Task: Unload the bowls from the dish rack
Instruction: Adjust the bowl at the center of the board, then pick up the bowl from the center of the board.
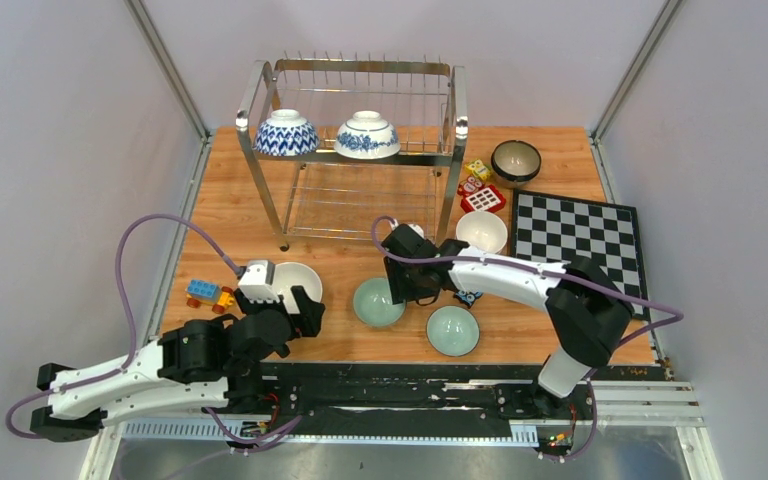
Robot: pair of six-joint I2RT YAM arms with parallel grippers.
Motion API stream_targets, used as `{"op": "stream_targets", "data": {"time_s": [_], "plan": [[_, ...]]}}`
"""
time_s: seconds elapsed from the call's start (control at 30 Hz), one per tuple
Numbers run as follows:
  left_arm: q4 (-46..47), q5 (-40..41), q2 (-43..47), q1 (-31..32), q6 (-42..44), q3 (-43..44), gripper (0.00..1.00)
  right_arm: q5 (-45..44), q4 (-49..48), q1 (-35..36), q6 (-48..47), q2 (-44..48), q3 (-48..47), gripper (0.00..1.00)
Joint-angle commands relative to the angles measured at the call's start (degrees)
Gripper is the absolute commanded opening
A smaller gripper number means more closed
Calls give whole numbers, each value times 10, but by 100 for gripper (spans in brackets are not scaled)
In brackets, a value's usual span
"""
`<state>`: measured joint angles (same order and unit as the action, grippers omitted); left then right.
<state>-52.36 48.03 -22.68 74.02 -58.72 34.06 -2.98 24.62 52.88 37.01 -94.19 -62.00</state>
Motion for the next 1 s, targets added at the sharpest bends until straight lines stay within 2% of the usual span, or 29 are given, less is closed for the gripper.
{"op": "stream_targets", "data": {"time_s": [0.0,0.13,0.27,0.4,0.5,0.7,0.97], "plan": [[3,15,-23,2,-18,6,100,-12,15,5,-4,43,18,59],[1,26,-33,2,-40,-1,100,-30,64,14,-18,121,22,65],[-4,46,-36,3,-51,-5,100,-32,114,20,-20,263,67,65],[33,51,-58,2,-24,-11,100,-104,191,20,6,395,123,63],[66,55,-90,2,-15,-15,100,-142,234,13,38,458,179,63],[107,44,-140,3,-21,-27,100,-114,234,-18,94,515,264,59],[110,3,-132,2,-20,-33,100,-111,214,-32,101,499,295,49]]}}
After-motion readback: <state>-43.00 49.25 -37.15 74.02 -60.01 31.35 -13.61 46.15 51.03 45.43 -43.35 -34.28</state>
